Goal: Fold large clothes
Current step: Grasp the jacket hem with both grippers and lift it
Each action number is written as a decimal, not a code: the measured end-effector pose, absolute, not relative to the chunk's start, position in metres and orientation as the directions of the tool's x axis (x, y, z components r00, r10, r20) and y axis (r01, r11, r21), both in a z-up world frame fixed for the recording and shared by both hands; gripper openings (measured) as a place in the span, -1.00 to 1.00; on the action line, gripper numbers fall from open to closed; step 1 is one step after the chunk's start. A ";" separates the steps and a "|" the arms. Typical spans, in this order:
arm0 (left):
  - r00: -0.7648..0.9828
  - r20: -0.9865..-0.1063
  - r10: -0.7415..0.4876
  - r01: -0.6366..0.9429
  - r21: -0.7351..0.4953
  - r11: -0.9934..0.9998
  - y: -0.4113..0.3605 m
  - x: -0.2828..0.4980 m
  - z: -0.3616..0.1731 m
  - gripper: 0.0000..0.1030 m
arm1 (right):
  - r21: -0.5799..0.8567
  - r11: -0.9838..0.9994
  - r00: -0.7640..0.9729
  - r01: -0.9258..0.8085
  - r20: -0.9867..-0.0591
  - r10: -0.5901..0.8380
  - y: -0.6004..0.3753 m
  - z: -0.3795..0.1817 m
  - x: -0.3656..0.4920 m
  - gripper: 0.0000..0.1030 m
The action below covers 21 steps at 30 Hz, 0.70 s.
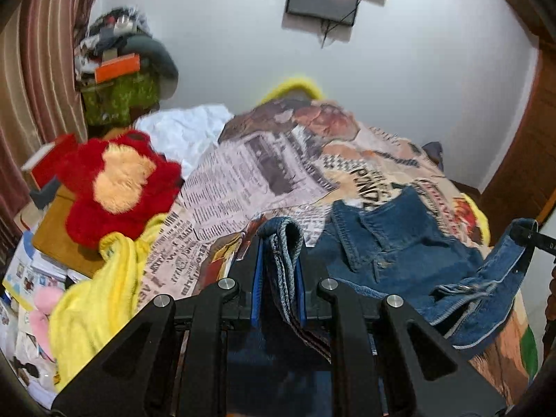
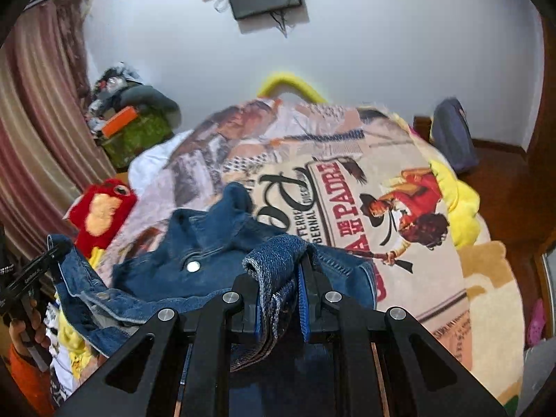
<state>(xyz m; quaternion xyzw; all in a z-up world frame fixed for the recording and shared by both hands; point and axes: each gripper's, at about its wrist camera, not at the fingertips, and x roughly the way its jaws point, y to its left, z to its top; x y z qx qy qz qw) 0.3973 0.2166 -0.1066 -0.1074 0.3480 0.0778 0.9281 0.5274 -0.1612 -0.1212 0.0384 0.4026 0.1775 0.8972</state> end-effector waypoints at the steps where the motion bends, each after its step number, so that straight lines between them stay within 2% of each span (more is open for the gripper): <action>1: 0.734 -0.676 0.068 -0.227 -0.150 0.962 0.219 0.405 -0.113 -0.70 | 0.216 0.936 0.602 -0.278 -0.720 0.345 -0.161 -0.128 0.537 -0.75; 11: 0.594 -0.800 0.079 -0.310 -0.137 0.941 0.236 0.463 -0.197 -0.69 | 0.195 0.955 0.528 -0.224 -0.799 0.287 -0.157 -0.201 0.589 -0.74; 21: 0.528 -0.839 0.130 -0.308 -0.047 0.950 0.229 0.481 -0.223 -0.61 | 0.265 0.928 0.478 -0.261 -0.800 0.362 -0.178 -0.201 0.588 -0.73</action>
